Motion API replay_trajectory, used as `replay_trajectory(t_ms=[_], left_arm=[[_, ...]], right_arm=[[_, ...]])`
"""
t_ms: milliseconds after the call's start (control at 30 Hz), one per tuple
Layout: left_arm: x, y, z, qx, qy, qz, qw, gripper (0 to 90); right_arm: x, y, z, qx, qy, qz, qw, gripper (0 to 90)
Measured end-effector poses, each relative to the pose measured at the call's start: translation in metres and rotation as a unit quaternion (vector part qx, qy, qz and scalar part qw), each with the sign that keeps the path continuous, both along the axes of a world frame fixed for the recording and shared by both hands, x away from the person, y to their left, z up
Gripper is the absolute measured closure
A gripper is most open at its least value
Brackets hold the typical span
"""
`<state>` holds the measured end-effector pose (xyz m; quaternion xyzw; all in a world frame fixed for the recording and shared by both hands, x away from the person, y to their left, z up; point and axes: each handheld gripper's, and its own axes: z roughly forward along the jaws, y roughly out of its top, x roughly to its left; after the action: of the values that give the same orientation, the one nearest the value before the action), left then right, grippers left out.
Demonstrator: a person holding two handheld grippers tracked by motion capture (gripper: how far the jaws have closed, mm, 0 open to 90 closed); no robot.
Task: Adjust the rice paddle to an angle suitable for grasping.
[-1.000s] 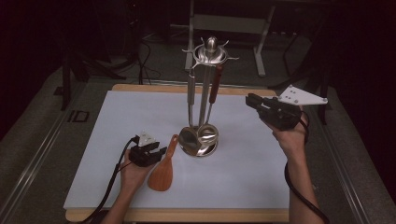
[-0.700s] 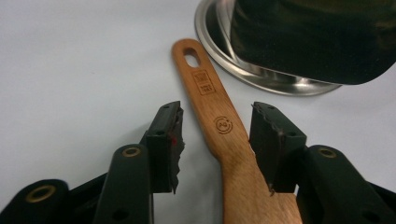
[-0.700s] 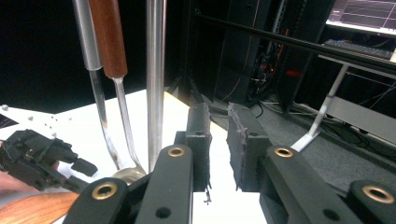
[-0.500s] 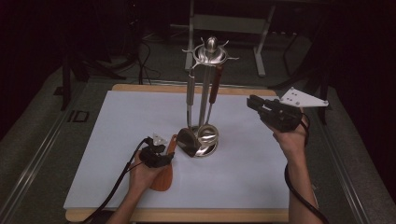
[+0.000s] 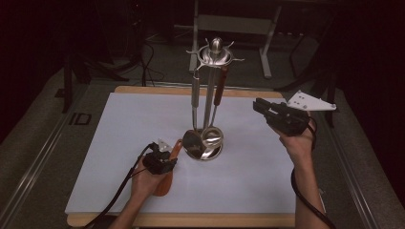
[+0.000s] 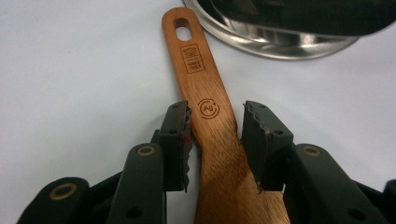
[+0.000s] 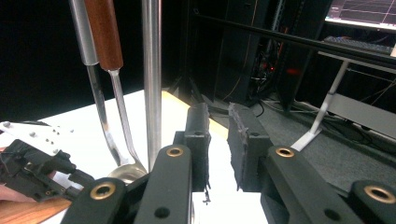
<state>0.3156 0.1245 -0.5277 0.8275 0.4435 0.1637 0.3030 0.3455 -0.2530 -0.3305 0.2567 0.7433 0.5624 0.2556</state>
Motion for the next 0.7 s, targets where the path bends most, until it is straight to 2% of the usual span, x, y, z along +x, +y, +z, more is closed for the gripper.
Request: replay_trajectory(t_ms=[233,333,533,700], left_arm=[[-0.019,0.003,0.001,0.003,0.001,-0.008,1.0,65.9],[-0.029,0.003,0.001,0.003,0.001,-0.02,0.9998,66.6],[-0.042,-0.001,0.002,0.014,-0.003,-0.062,0.998,67.0],[-0.047,-0.005,0.001,0.003,0.001,-0.087,0.9962,67.3]], right_arm=[[-0.001,-0.002,0.0,0.001,-0.001,-0.002,1.0,78.2],[-0.001,-0.002,0.0,0.001,-0.002,-0.001,1.0,78.2],[-0.001,0.0,0.001,0.001,-0.003,0.001,1.0,78.1],[-0.001,0.002,0.0,0.001,-0.001,0.003,1.0,78.2]])
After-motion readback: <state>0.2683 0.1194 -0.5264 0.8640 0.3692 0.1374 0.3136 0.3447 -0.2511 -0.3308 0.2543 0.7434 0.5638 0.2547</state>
